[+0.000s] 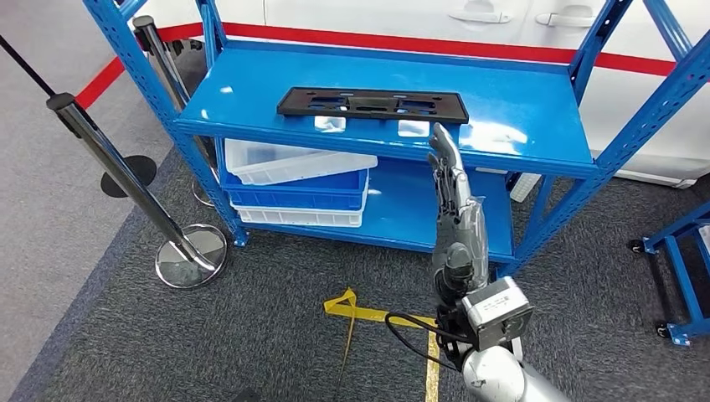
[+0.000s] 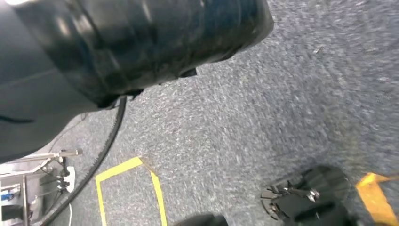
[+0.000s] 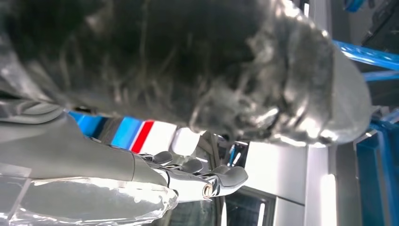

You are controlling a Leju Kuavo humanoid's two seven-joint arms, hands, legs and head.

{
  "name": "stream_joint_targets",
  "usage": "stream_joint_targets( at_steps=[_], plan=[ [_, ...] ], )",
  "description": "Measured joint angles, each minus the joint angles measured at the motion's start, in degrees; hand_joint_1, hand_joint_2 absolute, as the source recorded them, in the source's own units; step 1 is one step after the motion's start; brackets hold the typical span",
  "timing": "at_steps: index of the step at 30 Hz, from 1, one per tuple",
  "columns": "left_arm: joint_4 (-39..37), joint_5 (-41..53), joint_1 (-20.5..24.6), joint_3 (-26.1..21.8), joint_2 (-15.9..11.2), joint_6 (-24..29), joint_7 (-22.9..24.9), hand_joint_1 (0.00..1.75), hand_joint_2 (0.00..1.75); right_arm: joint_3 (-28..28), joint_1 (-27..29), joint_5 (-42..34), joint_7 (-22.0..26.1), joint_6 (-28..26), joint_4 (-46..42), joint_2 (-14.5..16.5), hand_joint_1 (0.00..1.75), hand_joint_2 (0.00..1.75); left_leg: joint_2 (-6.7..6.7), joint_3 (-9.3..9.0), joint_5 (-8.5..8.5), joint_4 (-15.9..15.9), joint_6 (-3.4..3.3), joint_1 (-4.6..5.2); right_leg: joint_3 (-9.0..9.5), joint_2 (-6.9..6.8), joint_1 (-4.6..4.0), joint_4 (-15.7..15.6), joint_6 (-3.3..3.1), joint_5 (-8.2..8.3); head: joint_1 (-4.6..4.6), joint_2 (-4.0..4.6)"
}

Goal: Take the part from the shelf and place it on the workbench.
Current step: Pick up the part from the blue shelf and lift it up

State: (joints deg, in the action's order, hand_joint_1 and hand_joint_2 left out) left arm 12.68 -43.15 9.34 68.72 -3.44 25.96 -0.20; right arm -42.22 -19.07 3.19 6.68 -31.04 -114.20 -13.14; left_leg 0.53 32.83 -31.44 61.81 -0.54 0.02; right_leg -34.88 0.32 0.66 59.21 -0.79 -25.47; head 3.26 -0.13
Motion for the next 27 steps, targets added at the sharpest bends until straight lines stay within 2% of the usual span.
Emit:
stream_joint_targets(
  at_steps=[1, 3, 4, 5, 6, 7, 8, 9, 11, 14, 16, 18, 19, 20, 21, 23, 25, 27],
  plan=[
    [0.00, 0.00, -0.01, 0.00, -0.01, 0.00, -0.01, 0.00, 0.00, -0.02, -0.06, -0.04, 0.03, 0.07, 0.02, 0.06, 0.00, 0.00, -0.06, 1.69, -1.30, 3.23, 0.22, -0.09, 0.36, -0.12, -0.04, -0.11, -0.23, -0.16, 0.06, 0.00],
    [0.00, 0.02, -0.17, 0.00, 0.03, -0.08, -0.10, 0.00, 0.00, -0.10, -0.15, -0.60, 0.26, 0.61, 0.16, 0.16, 0.00, 0.00, -0.10, 6.22, -3.44, 10.58, 0.59, -0.21, 0.86, -0.24, -0.12, -0.19, -0.58, -0.61, 0.15, 0.00],
    [0.00, 0.04, -0.33, 0.00, 0.04, -0.13, -0.15, 0.00, 0.00, -0.16, -0.15, -1.10, 0.48, 1.06, 0.28, 0.17, 0.00, 0.00, -0.11, 7.86, -3.26, 12.51, 0.70, -0.26, 1.14, -0.20, -0.15, -0.18, -0.63, -0.85, 0.15, 0.00],
    [0.00, 0.07, -0.51, 0.00, 0.05, -0.17, -0.21, 0.00, 0.00, -0.23, -0.15, -1.70, 0.78, 1.56, 0.42, 0.19, 0.00, 0.00, -0.12, 8.56, -1.96, 12.45, 0.75, -0.32, 1.48, -0.11, -0.15, -0.17, -0.61, -1.14, 0.16, 0.00],
    [0.00, 0.08, -0.70, 0.00, 0.06, -0.20, -0.28, 0.00, 0.00, -0.33, -0.18, -2.34, 1.13, 2.06, 0.57, 0.23, 0.00, 0.00, -0.12, 8.15, 0.37, 10.21, 0.72, -0.38, 1.94, -0.02, -0.15, -0.16, -0.54, -1.48, 0.17, 0.00],
    [0.00, 0.04, -0.88, 0.00, 0.06, -0.19, -0.41, 0.00, 0.00, -0.41, -0.25, -2.97, 1.50, 2.51, 0.72, 0.28, 0.00, 0.00, -0.12, 6.93, 3.17, 6.49, 0.60, -0.42, 2.49, 0.09, -0.12, -0.15, -0.39, -1.87, 0.17, 0.00],
    [0.00, -0.09, -1.04, 0.00, 0.05, -0.18, -0.61, 0.00, 0.00, -0.47, -0.38, -3.57, 1.89, 2.96, 0.88, 0.33, 0.00, 0.00, -0.11, 5.46, 5.07, 2.91, 0.42, -0.29, 2.99, 0.16, -0.15, -0.16, -0.15, -2.27, 0.14, 0.00],
    [0.00, -0.28, -1.16, -0.01, 0.05, -0.16, -0.86, 0.00, 0.00, -0.51, -0.56, -4.11, 2.21, 3.38, 1.04, 0.38, 0.00, 0.00, -0.09, 3.99, 6.04, -0.21, 0.14, -0.12, 3.38, 0.23, -0.16, -0.16, 0.16, -2.65, 0.17, 0.00],
    [0.00, -0.78, -1.41, -0.03, 0.06, -0.14, -1.35, 0.00, 0.00, -0.53, -0.89, -4.85, 2.63, 4.09, 1.36, 0.44, 0.00, 0.00, -0.04, 2.51, 5.59, -2.65, -0.47, 0.32, 3.84, 0.28, -0.14, -0.27, 0.82, -2.96, 0.11, 0.00],
    [0.00, -1.26, -1.99, -0.07, 0.20, -0.15, -1.97, 0.00, 0.00, -0.53, -1.08, -5.64, 3.21, 5.03, 1.76, 0.46, 0.00, 0.00, 0.01, 1.43, 5.24, -3.61, -1.44, 0.15, 3.72, 0.20, -0.05, 0.76, 1.51, -3.36, 0.01, 0.00],
    [-0.01, -1.26, -2.20, -0.07, 0.31, -0.20, -2.19, 0.00, 0.00, -0.53, -1.24, -6.23, 3.90, 5.82, 2.06, 0.46, 0.00, 0.00, 0.00, 0.63, 4.95, -3.91, -2.12, 0.03, 1.33, 0.07, -0.01, 5.32, 1.89, -5.32, -0.13, 0.00],
    [-0.02, -1.13, -2.26, -0.07, 0.34, -0.39, -2.11, 0.00, 0.00, -0.53, -1.27, -6.86, 4.61, 6.66, 2.55, 0.46, 0.00, 0.00, -0.02, 0.15, 4.44, -3.90, -2.57, 0.14, -2.94, 0.01, -0.04, 12.37, 2.09, -7.72, -0.23, 0.00],
    [-0.02, -1.05, -2.32, -0.07, 0.35, -0.57, -2.01, 0.00, 0.00, -0.53, -1.22, -7.16, 4.90, 7.07, 2.91, 0.46, 0.00, 0.00, 0.00, -0.15, 4.13, -3.87, -2.67, 0.22, -4.80, 0.00, -0.04, 14.74, 2.10, -8.01, -0.24, 0.00],
    [-0.02, -0.99, -2.43, -0.07, 0.37, -0.79, -1.91, 0.00, 0.00, -0.53, -1.18, -7.44, 5.10, 7.46, 3.31, 0.46, 0.00, 0.00, 0.03, -0.55, 3.77, -3.84, -2.69, 0.29, -5.80, 0.00, -0.06, 15.25, 2.04, -7.24, -0.24, 0.00],
    [-0.02, -0.96, -2.58, -0.07, 0.43, -0.99, -1.85, 0.00, 0.00, -0.53, -1.17, -7.67, 5.26, 7.82, 3.67, 0.46, 0.00, 0.00, 0.07, -1.09, 3.35, -3.80, -2.68, 0.34, -5.76, 0.00, -0.10, 13.65, 1.88, -5.36, -0.25, 0.00],
    [-0.03, -0.94, -2.86, -0.07, 0.59, -1.25, -1.79, 0.00, 0.00, -0.53, -1.25, -8.08, 5.51, 8.51, 4.31, 0.46, 0.00, 0.00, 0.12, -2.24, 2.44, -3.85, -2.49, 0.36, -3.60, -0.04, -0.31, 6.86, 1.36, -0.50, -0.24, 0.00],
    [-0.04, -0.84, -2.81, -0.07, 0.72, -1.32, -1.84, 0.00, 0.00, -0.53, -1.53, -8.45, 5.76, 9.14, 4.92, 0.49, 0.00, 0.00, 0.12, -2.80, 1.72, -3.84, -2.04, 0.34, -2.03, -0.12, -0.83, 1.81, 0.79, 0.93, -0.18, 0.00],
    [-0.04, -0.67, -2.73, -0.07, 0.77, -1.37, -1.95, 0.00, 0.00, -0.53, -1.79, -8.68, 6.00, 9.52, 5.45, 0.57, 0.00, 0.00, 0.05, -3.17, 1.36, -3.52, -1.39, 0.39, -1.55, -0.13, -1.12, 0.38, 0.21, 0.24, -0.11, 0.00]
  ],
)
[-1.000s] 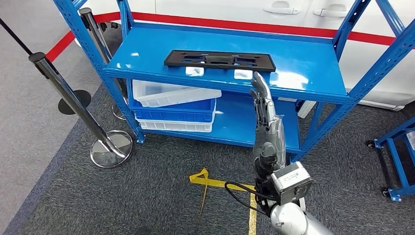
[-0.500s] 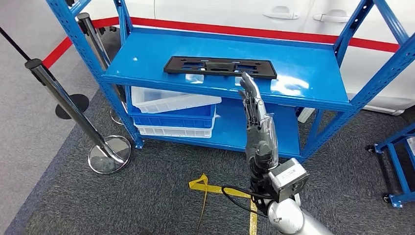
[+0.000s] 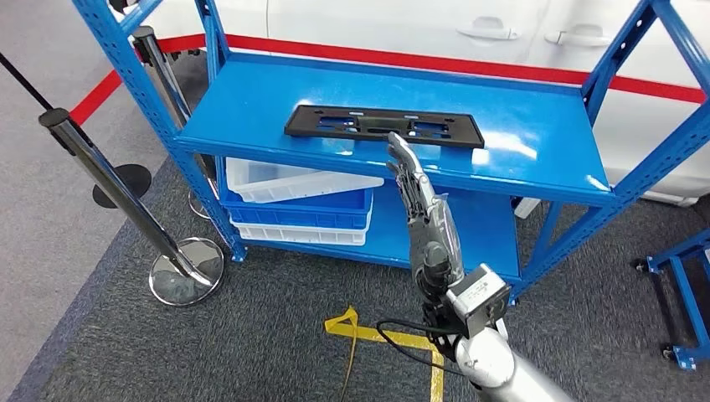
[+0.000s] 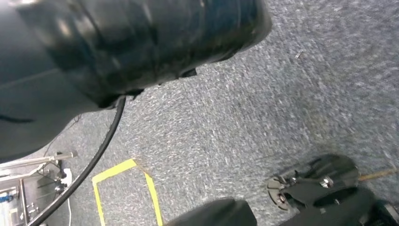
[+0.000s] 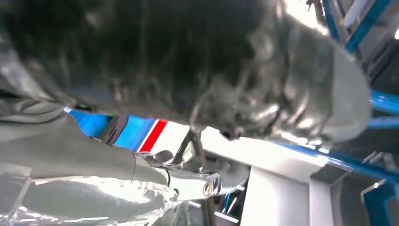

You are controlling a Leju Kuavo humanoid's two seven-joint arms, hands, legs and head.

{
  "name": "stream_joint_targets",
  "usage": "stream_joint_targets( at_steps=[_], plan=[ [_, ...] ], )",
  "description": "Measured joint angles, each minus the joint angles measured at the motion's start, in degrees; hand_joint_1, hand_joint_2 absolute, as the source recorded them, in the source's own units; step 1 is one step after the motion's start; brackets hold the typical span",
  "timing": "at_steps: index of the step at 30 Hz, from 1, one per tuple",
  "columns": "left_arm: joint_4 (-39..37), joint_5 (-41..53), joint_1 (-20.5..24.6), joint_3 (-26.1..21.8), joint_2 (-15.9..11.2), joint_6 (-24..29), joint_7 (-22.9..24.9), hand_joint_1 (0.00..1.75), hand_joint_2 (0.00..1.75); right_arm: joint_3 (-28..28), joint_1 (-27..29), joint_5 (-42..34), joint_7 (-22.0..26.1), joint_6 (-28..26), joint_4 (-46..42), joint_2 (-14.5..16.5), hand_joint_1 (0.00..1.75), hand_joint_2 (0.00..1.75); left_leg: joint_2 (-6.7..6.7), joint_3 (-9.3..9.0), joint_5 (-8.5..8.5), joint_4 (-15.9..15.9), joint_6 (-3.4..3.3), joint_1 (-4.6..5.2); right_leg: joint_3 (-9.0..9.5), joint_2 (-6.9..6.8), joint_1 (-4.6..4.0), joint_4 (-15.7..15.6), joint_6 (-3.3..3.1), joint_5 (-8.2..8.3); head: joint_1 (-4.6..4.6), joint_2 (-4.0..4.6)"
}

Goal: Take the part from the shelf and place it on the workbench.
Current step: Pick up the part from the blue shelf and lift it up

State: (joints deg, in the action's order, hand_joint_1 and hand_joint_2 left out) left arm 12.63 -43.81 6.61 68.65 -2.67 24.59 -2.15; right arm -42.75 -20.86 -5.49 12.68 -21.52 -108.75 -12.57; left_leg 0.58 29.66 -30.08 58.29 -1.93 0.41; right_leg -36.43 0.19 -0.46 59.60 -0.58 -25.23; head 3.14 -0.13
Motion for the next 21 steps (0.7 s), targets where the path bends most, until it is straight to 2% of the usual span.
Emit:
stream_joint_targets(
  at_steps=[2, 4, 7, 8, 9, 11, 12, 13, 17, 18, 19, 21],
  plan=[
    [0.00, 0.07, -0.07, 0.00, -0.01, -0.02, -0.08, 0.00, 0.00, 0.00, -0.06, -0.10, 0.18, 0.19, 0.31, 0.14, 0.00, 0.00, -0.07, -0.34, -0.55, 0.77, 0.60, -0.01, 1.20, 0.03, 0.27, -0.64, -0.53, 0.18, 0.04, 0.00],
    [0.00, 0.07, 0.05, 0.00, -0.03, -0.02, -0.11, 0.00, 0.00, 0.00, -0.16, -0.18, 0.24, 0.36, 0.54, 0.26, 0.00, 0.00, -0.12, 1.01, -1.90, 4.48, 1.12, -0.21, 2.39, -0.04, 0.51, -1.04, -0.93, -0.17, 0.21, 0.00],
    [0.00, 0.08, 0.07, 0.00, 0.03, -0.02, -0.14, 0.00, 0.00, 0.00, -0.25, -0.33, 0.26, 0.55, 0.93, 0.28, 0.00, 0.00, -0.17, 6.87, -5.12, 14.30, 1.94, -0.70, 3.40, -0.07, 0.50, -1.11, -1.17, -1.15, 0.36, 0.00],
    [0.00, 0.08, -0.08, 0.00, 0.05, -0.02, -0.16, 0.00, 0.00, 0.00, -0.22, -0.37, 0.26, 0.63, 1.08, 0.28, 0.00, 0.00, -0.18, 8.35, -5.10, 15.44, 2.17, -0.85, 3.90, -0.01, 0.51, -1.10, -1.12, -1.60, 0.36, 0.00],
    [0.00, 0.08, -0.24, 0.00, 0.08, -0.03, -0.20, 0.00, 0.00, 0.00, -0.21, -0.42, 0.26, 0.73, 1.21, 0.28, 0.00, 0.00, -0.18, 8.93, -3.90, 14.56, 2.34, -0.99, 4.57, 0.07, 0.53, -1.10, -1.03, -2.12, 0.37, 0.00],
    [0.00, 0.08, -0.45, 0.00, 0.10, -0.09, -0.28, 0.00, 0.00, 0.00, -0.20, -0.65, 0.27, 0.92, 1.43, 0.30, 0.00, 0.00, -0.20, 7.93, 1.42, 8.18, 2.37, -1.23, 6.06, 0.14, 0.61, -1.12, -0.69, -3.29, 0.37, 0.00],
    [0.00, 0.08, -0.46, 0.00, 0.10, -0.16, -0.33, 0.00, 0.00, 0.00, -0.22, -0.86, 0.30, 1.00, 1.54, 0.31, 0.00, 0.00, -0.22, 7.38, 3.11, 5.24, 2.29, -1.15, 6.69, 0.16, 0.62, -1.11, -0.44, -3.78, 0.33, 0.00],
    [0.00, 0.08, -0.39, 0.00, 0.14, -0.25, -0.38, 0.00, 0.00, 0.00, -0.24, -1.11, 0.34, 1.09, 1.66, 0.33, 0.00, 0.00, -0.30, 6.93, 4.12, 3.02, 1.98, -1.01, 7.01, 0.16, 0.62, -1.08, -0.11, -4.22, 0.31, 0.00],
    [0.00, 0.21, -0.33, 0.00, 0.28, -0.55, -0.32, 0.00, 0.00, 0.00, -0.22, -1.90, 0.67, 1.71, 2.22, 0.39, 0.00, 0.00, -0.40, 5.86, 3.78, 1.16, 0.19, -0.67, 7.74, 0.14, 0.67, -0.17, 1.13, -5.32, -0.03, 0.00],
    [-0.01, 0.27, -0.29, 0.00, 0.29, -0.59, -0.26, 0.00, 0.00, 0.00, -0.29, -1.95, 0.84, 1.82, 2.34, 0.39, 0.00, 0.00, -0.38, 5.32, 3.53, 1.02, -0.19, -0.70, 7.19, 0.10, 0.73, 1.17, 1.32, -5.68, -0.06, 0.00],
    [-0.01, 0.31, -0.15, 0.00, 0.29, -0.60, -0.23, 0.00, 0.00, 0.00, -0.37, -1.99, 0.96, 1.87, 2.44, 0.39, 0.00, 0.00, -0.33, 4.73, 3.34, 0.88, -0.54, -0.72, 5.82, 0.06, 0.82, 3.63, 1.51, -6.34, -0.13, 0.00],
    [-0.02, 0.42, 0.21, 0.00, 0.29, -0.62, -0.23, 0.00, 0.00, 0.00, -0.48, -2.00, 1.12, 1.89, 2.72, 0.39, 0.00, 0.00, -0.27, 3.95, 2.67, 0.79, -1.07, -0.62, 1.12, 0.01, 0.90, 10.73, 1.80, -8.36, -0.23, 0.00]
  ],
)
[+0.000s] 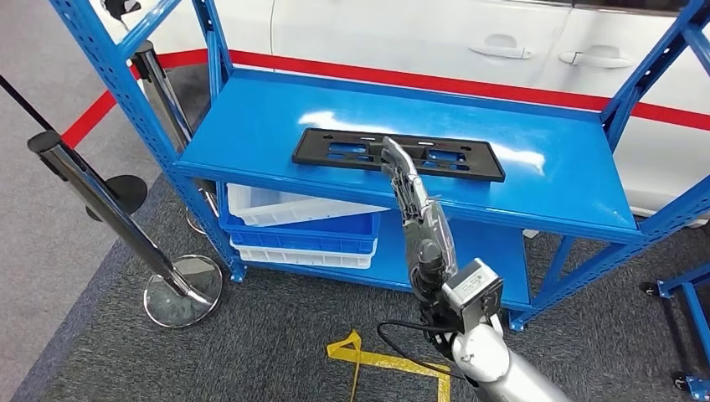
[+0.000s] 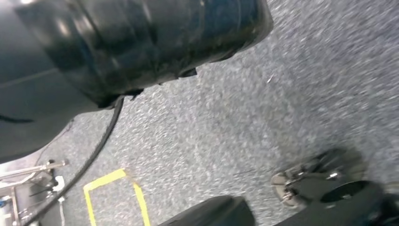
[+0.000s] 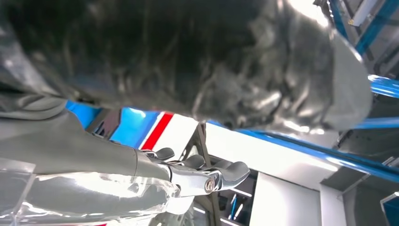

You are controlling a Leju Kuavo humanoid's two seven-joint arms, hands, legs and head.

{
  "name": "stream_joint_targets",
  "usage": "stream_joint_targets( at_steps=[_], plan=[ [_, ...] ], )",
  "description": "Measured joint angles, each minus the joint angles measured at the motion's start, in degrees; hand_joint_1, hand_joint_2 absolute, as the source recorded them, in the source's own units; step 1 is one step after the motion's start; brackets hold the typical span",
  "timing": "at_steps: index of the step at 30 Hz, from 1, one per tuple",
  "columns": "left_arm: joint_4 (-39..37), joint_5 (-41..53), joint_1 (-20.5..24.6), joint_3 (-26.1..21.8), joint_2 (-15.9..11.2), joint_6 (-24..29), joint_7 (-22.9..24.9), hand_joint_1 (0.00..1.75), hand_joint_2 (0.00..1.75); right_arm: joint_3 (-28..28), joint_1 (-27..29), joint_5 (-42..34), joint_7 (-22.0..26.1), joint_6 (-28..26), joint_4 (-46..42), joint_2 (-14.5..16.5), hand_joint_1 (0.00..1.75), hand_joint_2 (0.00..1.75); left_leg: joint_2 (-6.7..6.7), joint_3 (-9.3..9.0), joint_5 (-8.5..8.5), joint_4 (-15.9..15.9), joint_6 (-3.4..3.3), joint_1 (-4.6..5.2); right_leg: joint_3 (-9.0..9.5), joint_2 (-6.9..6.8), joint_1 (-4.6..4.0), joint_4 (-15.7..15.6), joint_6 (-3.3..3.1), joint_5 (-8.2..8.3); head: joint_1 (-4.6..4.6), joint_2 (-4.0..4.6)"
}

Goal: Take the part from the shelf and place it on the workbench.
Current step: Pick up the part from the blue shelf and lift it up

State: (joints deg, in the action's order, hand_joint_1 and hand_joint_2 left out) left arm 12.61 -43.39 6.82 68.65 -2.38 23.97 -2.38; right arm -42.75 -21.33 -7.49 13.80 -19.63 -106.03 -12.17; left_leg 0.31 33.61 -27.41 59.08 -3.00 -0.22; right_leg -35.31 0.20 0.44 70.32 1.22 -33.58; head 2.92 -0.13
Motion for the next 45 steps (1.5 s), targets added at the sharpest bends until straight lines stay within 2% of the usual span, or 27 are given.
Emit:
stream_joint_targets(
  at_steps=[2, 3, 5, 6, 7, 9, 12, 14, 16, 17, 18, 19, 21, 22, 23, 25, 28, 31, 32, 33, 34, 35, 37, 38, 41, 43, 45],
  plan=[
    [0.00, 0.09, 0.14, 0.00, 0.01, -0.03, 0.00, 0.00, 0.00, 0.00, 0.04, -0.03, 0.01, 0.00, 0.34, 0.00, 0.00, 0.00, 0.09, -0.97, -0.87, 0.00, -0.16, 0.17, -4.29, 0.00, 0.01, 4.57, 0.03, -0.83, 0.00, 0.00],
    [0.00, 0.10, 0.10, 0.00, 0.01, -0.04, 0.00, 0.00, 0.00, 0.00, 0.05, -0.04, 0.01, 0.02, 0.51, 0.00, 0.00, 0.00, 0.13, -1.67, -1.38, 0.00, -0.15, 0.24, -5.18, 0.00, -0.03, 4.22, -0.10, 0.28, 0.00, 0.00],
    [0.00, 0.08, 0.01, 0.00, 0.07, -0.05, 0.00, 0.00, 0.00, 0.00, 0.02, -0.07, 0.02, 0.13, 0.77, 0.00, 0.00, 0.00, 0.18, -3.32, -2.57, -0.01, 0.03, 0.29, -4.28, -0.01, -0.29, -1.86, -0.70, 5.64, -0.01, 0.00],
    [0.00, 0.08, 0.03, 0.00, 0.13, -0.07, 0.01, 0.00, 0.00, 0.00, 0.01, -0.08, 0.03, 0.19, 0.89, 0.00, 0.00, 0.00, 0.20, -4.06, -3.09, -0.04, 0.17, 0.30, -3.54, -0.03, -0.58, -5.05, -1.05, 7.78, 0.04, 0.00],
    [0.00, 0.10, 0.13, 0.00, 0.20, -0.07, 0.04, 0.00, 0.00, 0.00, -0.04, -0.09, 0.03, 0.26, 1.00, 0.00, 0.00, 0.00, 0.25, -4.48, -3.51, -0.06, 0.39, 0.30, -2.93, -0.03, -0.87, -7.74, -1.37, 8.87, 0.05, 0.00],
    [0.00, 0.17, 0.33, 0.00, 0.33, -0.08, 0.15, 0.00, 0.00, 0.00, -0.06, -0.13, 0.06, 0.50, 1.19, 0.04, 0.00, 0.00, 0.25, -4.87, -4.01, -0.05, 0.95, 0.30, -2.45, 0.00, -1.23, -9.40, -1.89, 9.07, 0.17, 0.00],
    [0.00, 0.24, 0.42, 0.00, 0.38, -0.06, 0.33, 0.00, 0.00, 0.00, -0.12, -0.14, 0.15, 0.89, 1.32, 0.25, 0.00, 0.00, 0.08, -5.03, -4.73, 1.11, 1.82, 0.30, -1.02, 0.14, -0.87, -10.65, -2.61, 9.28, 0.28, 0.00],
    [0.00, 0.28, 0.59, 0.00, 0.38, -0.03, 0.37, 0.00, 0.00, 0.00, -0.26, -0.14, 0.19, 0.94, 1.36, 0.41, 0.00, 0.00, 0.02, -2.71, -6.89, 5.32, 2.44, 0.14, -0.18, 0.08, -0.58, -11.22, -2.95, 9.07, 0.41, 0.00],
    [0.00, 0.35, 0.70, 0.00, 0.42, -0.03, 0.51, 0.00, 0.00, 0.00, -0.32, -0.13, 0.19, 0.98, 1.46, 0.47, 0.00, 0.00, 0.03, 1.43, -9.39, 11.63, 2.99, -0.09, 0.11, 0.03, -0.51, -11.29, -3.14, 8.67, 0.48, 0.00],
    [0.00, 0.43, 0.66, 0.00, 0.43, -0.05, 0.66, 0.00, 0.00, 0.00, -0.31, -0.14, 0.19, 1.06, 1.55, 0.48, 0.00, 0.00, 0.02, 3.17, -9.64, 13.66, 3.21, -0.23, 0.26, 0.07, -0.49, -11.27, -3.15, 8.44, 0.48, 0.00],
    [0.00, 0.55, 0.59, 0.01, 0.43, -0.07, 0.83, 0.00, 0.00, 0.00, -0.30, -0.14, 0.19, 1.14, 1.65, 0.49, 0.00, 0.00, 0.02, 4.06, -8.71, 13.84, 3.38, -0.35, 0.50, 0.14, -0.44, -11.23, -3.10, 8.18, 0.49, 0.00],
    [0.00, 0.68, 0.54, 0.01, 0.43, -0.09, 0.96, 0.00, 0.00, 0.00, -0.31, -0.14, 0.19, 1.22, 1.75, 0.50, 0.00, 0.00, 0.01, 4.00, -6.70, 12.06, 3.52, -0.45, 0.84, 0.22, -0.38, -11.19, -3.01, 7.89, 0.49, 0.00],
    [0.00, 0.95, 0.54, 0.02, 0.40, -0.17, 1.09, 0.00, 0.00, 0.00, -0.36, -0.14, 0.19, 1.36, 1.90, 0.60, 0.00, 0.00, 0.01, 2.08, -1.66, 5.33, 3.59, -0.55, 1.70, 0.32, -0.25, -11.17, -2.66, 7.30, 0.48, 0.00],
    [0.00, 1.04, 0.62, 0.02, 0.40, -0.21, 1.09, 0.00, 0.00, 0.00, -0.44, -0.15, 0.19, 1.44, 1.96, 0.67, 0.00, 0.00, 0.00, 1.34, -0.59, 2.41, 3.47, -0.42, 1.93, 0.33, -0.23, -11.14, -2.44, 7.09, 0.49, 0.00],
    [0.00, 1.14, 0.73, 0.02, 0.39, -0.26, 1.08, 0.00, 0.00, 0.00, -0.54, -0.16, 0.18, 1.52, 2.02, 0.74, 0.00, 0.00, 0.00, 0.88, 0.01, 0.79, 3.15, -0.28, 2.03, 0.32, -0.23, -11.09, -2.14, 6.89, 0.48, 0.00],
    [0.00, 1.26, 0.80, 0.02, 0.39, -0.32, 1.07, 0.00, 0.00, 0.00, -0.71, -0.20, 0.19, 1.62, 2.15, 0.81, 0.00, 0.00, 0.01, 0.72, -0.27, 0.03, 2.27, 0.02, 2.08, 0.29, -0.29, -11.04, -1.54, 6.59, 0.43, 0.00],
    [-0.01, 1.38, 0.80, 0.02, 0.38, -0.35, 1.04, 0.00, 0.00, 0.00, -0.94, -0.27, 0.21, 1.64, 2.27, 0.83, 0.00, 0.00, -0.01, 0.09, 0.35, -0.49, 1.21, -0.30, 1.45, 0.17, -0.31, -9.37, -0.73, 5.09, 0.26, 0.00],
    [-0.01, 1.69, 1.03, 0.02, 0.35, -0.41, 0.92, 0.00, 0.00, 0.00, -1.03, -0.32, 0.21, 1.65, 2.36, 0.83, 0.00, 0.00, -0.02, -0.39, 0.14, -0.70, 0.50, -0.27, -3.25, 0.06, -0.20, 0.10, -0.22, 0.95, 0.09, 0.00],
    [0.00, 1.80, 1.05, 0.02, 0.35, -0.44, 0.89, 0.00, 0.00, 0.00, -1.01, -0.31, 0.21, 1.66, 2.45, 0.83, 0.00, 0.00, -0.01, -0.52, -0.02, -0.66, 0.37, -0.23, -4.95, 0.06, -0.15, 3.02, -0.13, 0.34, 0.09, 0.00],
    [0.00, 1.88, 1.02, 0.02, 0.35, -0.47, 0.86, 0.00, 0.00, 0.00, -0.99, -0.22, 0.19, 1.66, 2.58, 0.83, 0.00, 0.00, 0.03, -0.69, -0.22, -0.61, 0.32, -0.21, -5.88, 0.06, -0.09, 4.17, -0.08, 0.77, 0.08, 0.00],
    [0.00, 1.96, 0.99, 0.03, 0.35, -0.51, 0.85, 0.00, 0.00, 0.00, -1.00, -0.03, 0.16, 1.66, 2.73, 0.83, 0.00, 0.00, 0.08, -0.91, -0.46, -0.53, 0.33, -0.21, -5.80, 0.05, -0.01, 3.25, -0.10, 2.22, 0.08, 0.00],
    [-0.01, 2.04, 0.97, 0.03, 0.35, -0.58, 0.85, 0.00, 0.00, 0.00, -1.05, 0.31, 0.13, 1.66, 2.86, 0.83, 0.00, 0.00, 0.15, -1.20, -0.76, -0.42, 0.42, -0.21, -4.70, 0.04, 0.07, 0.30, -0.19, 4.52, 0.07, 0.00],
    [-0.02, 2.45, 1.08, 0.07, 0.35, -0.88, 0.84, 0.00, 0.00, -0.01, -1.45, 1.46, 0.01, 1.66, 3.21, 0.88, 0.00, 0.00, 0.25, -1.54, -1.39, -0.16, 0.79, -0.12, -1.88, 0.02, 0.04, -6.18, -0.50, 7.61, 0.09, 0.00],
    [-0.02, 2.75, 1.21, 0.09, 0.35, -1.07, 0.88, 0.00, 0.00, -0.03, -1.83, 2.14, -0.07, 1.77, 3.43, 0.96, 0.00, 0.44, 0.27, -1.44, -1.57, -0.03, 1.06, -0.05, -0.91, 0.02, -0.03, -8.38, -0.71, 8.03, 0.09, 0.00],
    [-0.02, 3.88, 1.70, 0.39, 0.35, -1.72, 1.20, 0.00, 0.00, -0.45, -3.70, 4.30, -0.32, 2.60, 5.09, 1.69, 0.00, 1.75, 0.17, -0.97, -1.62, -0.01, 1.84, 0.04, -0.43, 0.17, -0.20, -10.05, -1.30, 7.51, 0.04, 0.00],
    [-0.02, 4.72, 2.24, 0.76, 0.36, -2.10, 1.33, 0.00, 0.00, -1.10, -5.89, 6.26, -0.75, 3.18, 7.45, 2.73, 0.00, 1.75, 0.09, -0.43, -2.52, 1.24, 2.41, -0.04, -0.14, 0.20, -0.02, -10.52, -1.71, 7.65, 0.11, 0.00],
    [-0.02, 5.33, 2.92, 1.14, 0.41, -2.34, 1.36, 0.00, 0.00, -2.01, -8.15, 8.69, -1.50, 3.32, 10.11, 3.98, 0.00, 1.75, 0.07, 2.30, -4.93, 6.54, 2.94, -0.15, 0.22, -0.03, 0.10, -10.82, -2.19, 7.65, 0.28, 0.00]
  ],
)
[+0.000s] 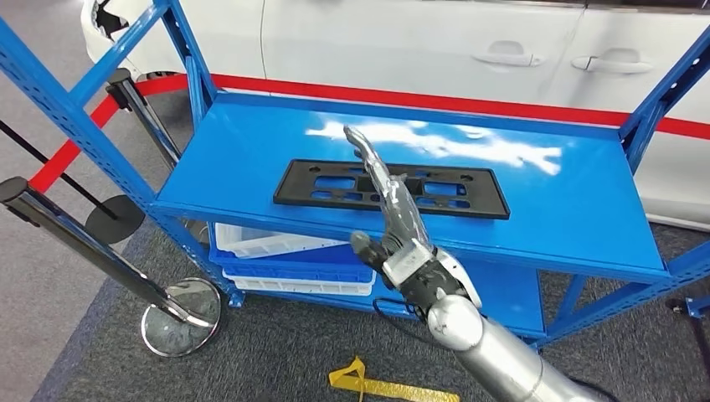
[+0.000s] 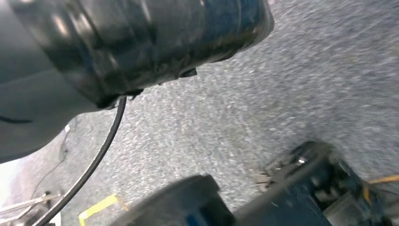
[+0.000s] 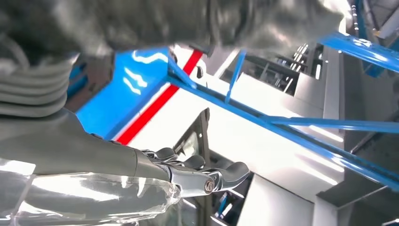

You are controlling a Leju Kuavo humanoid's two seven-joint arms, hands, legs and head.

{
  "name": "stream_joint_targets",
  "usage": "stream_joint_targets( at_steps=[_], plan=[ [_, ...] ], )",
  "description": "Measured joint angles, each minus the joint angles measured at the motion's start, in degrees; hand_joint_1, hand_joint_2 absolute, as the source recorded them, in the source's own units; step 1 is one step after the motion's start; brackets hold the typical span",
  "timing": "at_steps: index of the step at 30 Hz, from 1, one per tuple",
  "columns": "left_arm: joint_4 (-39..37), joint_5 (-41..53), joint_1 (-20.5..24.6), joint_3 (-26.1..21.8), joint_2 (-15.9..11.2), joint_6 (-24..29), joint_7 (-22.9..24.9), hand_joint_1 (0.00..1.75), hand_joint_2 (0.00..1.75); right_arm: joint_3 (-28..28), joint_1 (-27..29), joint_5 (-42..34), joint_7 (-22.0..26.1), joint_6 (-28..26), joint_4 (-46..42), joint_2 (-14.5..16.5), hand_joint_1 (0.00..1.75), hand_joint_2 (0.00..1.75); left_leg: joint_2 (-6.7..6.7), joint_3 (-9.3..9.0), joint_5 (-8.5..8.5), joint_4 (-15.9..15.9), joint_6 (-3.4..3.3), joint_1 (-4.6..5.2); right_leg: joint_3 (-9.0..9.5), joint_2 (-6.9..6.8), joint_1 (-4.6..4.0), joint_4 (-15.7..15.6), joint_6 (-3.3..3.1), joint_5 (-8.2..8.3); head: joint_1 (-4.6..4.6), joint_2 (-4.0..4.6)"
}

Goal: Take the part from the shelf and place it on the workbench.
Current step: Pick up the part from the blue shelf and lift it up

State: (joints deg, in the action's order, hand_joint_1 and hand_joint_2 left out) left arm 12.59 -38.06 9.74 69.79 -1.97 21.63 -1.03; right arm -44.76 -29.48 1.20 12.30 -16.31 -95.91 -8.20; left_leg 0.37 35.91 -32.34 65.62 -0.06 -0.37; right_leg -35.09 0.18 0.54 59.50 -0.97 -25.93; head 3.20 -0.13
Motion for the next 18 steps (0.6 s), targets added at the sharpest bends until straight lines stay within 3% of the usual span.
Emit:
stream_joint_targets(
  at_steps=[2, 3, 4, 6, 8, 10, 13, 15, 17, 18],
  plan=[
    [0.01, 0.28, 0.31, 0.39, 0.10, -0.14, 0.02, 0.00, 0.00, -1.11, -1.24, 2.14, -0.66, -0.23, 2.43, 1.10, 0.00, 1.75, -0.01, 4.05, -2.17, 7.05, 0.36, -0.06, 0.17, -0.21, -0.10, -0.01, -0.35, -0.16, 0.08, 0.00],
    [0.01, 0.32, 0.27, 0.55, 0.15, -0.19, 0.08, 0.00, 0.00, -1.74, -1.50, 3.21, -0.95, -0.57, 3.78, 1.67, 0.00, 1.75, -0.02, 5.34, -1.97, 8.74, 0.46, -0.08, 0.30, -0.24, -0.15, -0.01, -0.45, -0.25, 0.08, 0.00],
    [0.01, 0.34, 0.18, 0.67, 0.19, -0.23, 0.14, 0.00, 0.00, -2.46, -1.73, 4.41, -1.22, -1.08, 5.39, 2.35, 0.00, 1.75, -0.02, 5.64, -0.73, 8.39, 0.50, -0.09, 0.44, -0.20, -0.17, 0.00, -0.51, -0.33, 0.09, 0.00],
    [0.00, 0.33, 0.04, 0.83, 0.22, -0.32, 0.25, 0.00, 0.00, -4.06, -2.40, 7.13, -1.58, -2.24, 9.02, 3.92, 0.00, 1.75, -0.03, 3.41, 3.94, 1.83, 0.26, -0.12, 0.79, 0.03, -0.18, 0.00, -0.47, -0.54, 0.09, 0.00],
    [0.00, 0.31, 0.10, 0.90, 0.22, -0.43, 0.11, 0.00, 0.00, -5.41, -2.90, 9.06, -1.64, -2.94, 11.80, 5.20, 0.00, 1.75, 0.02, 0.67, 6.61, -4.71, -0.20, 0.11, 0.88, 0.19, -0.35, 0.04, -0.19, -0.73, 0.09, 0.00],
    [0.00, 0.24, 0.03, 0.91, 0.22, -0.55, -0.20, 0.00, 0.00, -6.41, -2.90, 9.51, -1.50, -2.87, 13.84, 6.15, 0.00, 1.75, 0.11, -0.18, 6.61, -6.59, -0.56, 0.38, 0.79, 0.14, -0.46, -0.08, 0.21, -0.70, 0.05, 0.00],
    [0.01, -0.08, -0.60, 0.93, 0.30, -0.76, -0.62, 0.00, 0.00, -7.50, -2.56, 8.62, -0.80, -1.31, 16.64, 7.56, 0.00, 1.75, 0.05, -0.78, 6.87, -7.57, -1.23, 0.00, 0.67, 0.06, -0.47, 0.47, 0.93, -1.39, -0.02, 0.00],
    [0.00, -0.20, -0.84, 0.94, 0.36, -0.94, -0.79, 0.00, 0.00, -8.12, -2.31, 8.23, -0.31, -0.38, 18.34, 8.38, 0.00, 1.75, -0.02, -1.25, 7.03, -8.11, -1.74, -0.25, -1.39, 0.02, -0.39, 5.08, 1.37, -4.02, -0.15, 0.00],
    [0.00, -0.23, -0.96, 0.94, 0.40, -1.04, -0.90, 0.00, 0.00, -8.70, -1.97, 8.12, -0.13, -0.07, 19.95, 8.97, 0.00, 1.75, -0.01, -1.31, 6.99, -8.13, -1.96, -0.24, -5.14, 0.01, -0.28, 12.57, 1.63, -7.02, -0.23, 0.00],
    [0.00, -0.26, -1.09, 0.94, 0.42, -1.06, -0.95, 0.00, 0.00, -8.92, -1.75, 8.12, -0.11, -0.05, 20.69, 9.18, 0.00, 1.75, 0.00, -1.33, 6.95, -8.11, -1.98, -0.24, -6.53, 0.01, -0.18, 15.06, 1.72, -7.48, -0.23, 0.00]
  ],
)
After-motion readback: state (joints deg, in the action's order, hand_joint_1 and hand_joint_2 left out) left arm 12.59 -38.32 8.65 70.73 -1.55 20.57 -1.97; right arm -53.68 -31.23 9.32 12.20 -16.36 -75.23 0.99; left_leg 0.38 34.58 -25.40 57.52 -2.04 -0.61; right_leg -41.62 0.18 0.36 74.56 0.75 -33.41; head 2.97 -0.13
